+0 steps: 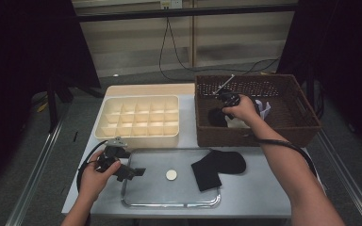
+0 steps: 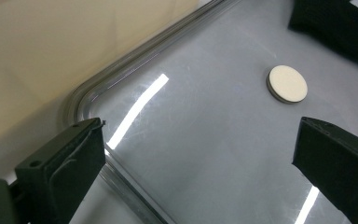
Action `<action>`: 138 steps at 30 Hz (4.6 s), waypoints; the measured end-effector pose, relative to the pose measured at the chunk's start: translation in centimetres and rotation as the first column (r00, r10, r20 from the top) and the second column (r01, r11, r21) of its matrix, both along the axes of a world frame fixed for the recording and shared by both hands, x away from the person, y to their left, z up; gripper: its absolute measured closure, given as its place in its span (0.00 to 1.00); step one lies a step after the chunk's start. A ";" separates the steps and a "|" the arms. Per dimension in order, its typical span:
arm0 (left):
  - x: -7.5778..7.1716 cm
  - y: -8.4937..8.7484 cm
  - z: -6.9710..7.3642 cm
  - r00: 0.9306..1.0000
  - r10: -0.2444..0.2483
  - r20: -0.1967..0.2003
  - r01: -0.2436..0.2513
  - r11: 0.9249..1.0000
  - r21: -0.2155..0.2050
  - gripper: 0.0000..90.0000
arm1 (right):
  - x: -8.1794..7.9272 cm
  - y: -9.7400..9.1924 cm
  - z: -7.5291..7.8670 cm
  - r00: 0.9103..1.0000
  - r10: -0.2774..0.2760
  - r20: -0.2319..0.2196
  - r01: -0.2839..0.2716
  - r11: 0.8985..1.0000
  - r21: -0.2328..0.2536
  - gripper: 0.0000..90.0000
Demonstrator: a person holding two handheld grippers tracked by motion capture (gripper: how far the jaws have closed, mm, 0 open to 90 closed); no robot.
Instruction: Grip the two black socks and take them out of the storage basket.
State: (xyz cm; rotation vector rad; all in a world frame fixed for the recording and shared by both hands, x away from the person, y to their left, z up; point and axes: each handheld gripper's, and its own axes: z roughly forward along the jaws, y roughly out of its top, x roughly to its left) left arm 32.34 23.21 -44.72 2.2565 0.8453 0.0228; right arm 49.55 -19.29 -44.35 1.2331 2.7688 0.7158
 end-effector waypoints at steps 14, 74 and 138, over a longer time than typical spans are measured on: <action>0.0 0.0 0.0 1.000 0.000 0.002 0.000 1.000 0.000 0.02 | -0.8 -0.9 3.0 0.999 -0.030 0.038 0.027 0.997 0.078 0.99; -0.3 -0.8 0.4 1.000 -0.022 0.003 0.022 1.000 -0.021 0.02 | -4.1 -4.7 15.9 0.979 -0.135 0.152 0.114 0.984 0.139 0.99; -0.3 -1.1 0.5 0.999 -0.039 -0.003 0.038 0.999 -0.036 0.02 | -5.9 -4.9 19.7 0.976 -0.129 0.174 0.106 0.985 0.137 0.99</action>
